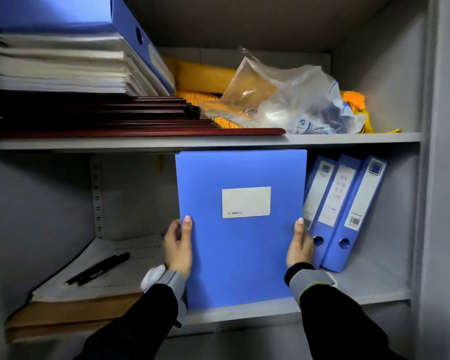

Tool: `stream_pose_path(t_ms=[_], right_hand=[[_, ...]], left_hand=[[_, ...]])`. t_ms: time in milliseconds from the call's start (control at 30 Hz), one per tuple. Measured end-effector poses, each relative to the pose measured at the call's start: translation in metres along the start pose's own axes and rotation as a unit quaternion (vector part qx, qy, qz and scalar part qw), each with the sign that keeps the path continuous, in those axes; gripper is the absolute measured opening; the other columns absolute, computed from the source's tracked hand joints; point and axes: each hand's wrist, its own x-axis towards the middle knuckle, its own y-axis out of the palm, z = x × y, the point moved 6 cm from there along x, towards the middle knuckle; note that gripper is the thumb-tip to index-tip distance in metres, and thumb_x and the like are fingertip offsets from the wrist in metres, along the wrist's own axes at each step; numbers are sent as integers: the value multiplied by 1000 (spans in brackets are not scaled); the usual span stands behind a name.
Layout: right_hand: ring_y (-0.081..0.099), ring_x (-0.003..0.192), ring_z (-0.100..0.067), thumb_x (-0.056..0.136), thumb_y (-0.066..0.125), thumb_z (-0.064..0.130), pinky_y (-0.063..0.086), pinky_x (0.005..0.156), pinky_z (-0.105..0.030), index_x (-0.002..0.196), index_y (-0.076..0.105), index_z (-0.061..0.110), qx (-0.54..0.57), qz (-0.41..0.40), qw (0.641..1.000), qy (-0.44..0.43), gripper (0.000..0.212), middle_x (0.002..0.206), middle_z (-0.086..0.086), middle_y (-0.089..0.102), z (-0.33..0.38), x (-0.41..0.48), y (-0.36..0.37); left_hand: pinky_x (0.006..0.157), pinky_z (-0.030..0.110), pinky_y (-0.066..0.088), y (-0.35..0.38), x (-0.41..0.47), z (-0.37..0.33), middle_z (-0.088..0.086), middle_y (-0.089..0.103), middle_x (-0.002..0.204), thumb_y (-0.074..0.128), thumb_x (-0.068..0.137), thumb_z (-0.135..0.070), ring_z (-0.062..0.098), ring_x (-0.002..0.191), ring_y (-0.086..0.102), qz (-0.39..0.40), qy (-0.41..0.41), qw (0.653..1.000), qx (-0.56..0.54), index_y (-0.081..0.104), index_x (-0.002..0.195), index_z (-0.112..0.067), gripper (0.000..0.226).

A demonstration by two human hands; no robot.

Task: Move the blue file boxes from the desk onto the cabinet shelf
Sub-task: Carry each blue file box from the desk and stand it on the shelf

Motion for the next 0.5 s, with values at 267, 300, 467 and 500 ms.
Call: stream_pose_path(t_ms=[267,300,467,500], right_hand=[[42,83,-13,84,39,63,32,71,-20,92,49,27,7,39,997,63,38,83,12,54,-25,-2,46],[46,83,-15,83,44,60,32,69,-22,92,47,25,14,43,996,72,36,81,12,54,-29,-1,48],[53,107,-27,85,55,45,35,84,-27,115,45,9,-32,105,987,121,48,106,-7,59,-57,-7,59],[51,115,-27,86,56,41,36,91,-28,125,40,8,-40,124,983,127,54,119,-12,56,-61,-10,62]], left_hand=[[67,28,40,-19,18,14,-4,59,76,50,89,-53,13,72,53,-42,-21,995,83,54,76,-19,36],[66,27,40,-20,17,15,-5,59,78,50,86,-56,12,73,53,-47,-20,995,89,55,81,-18,38],[65,29,36,-20,10,17,-6,56,82,51,89,-50,18,77,52,-55,-19,992,115,49,97,-18,34],[63,29,36,-19,8,17,-5,56,83,50,90,-50,19,77,52,-48,-19,991,121,47,98,-19,32]])
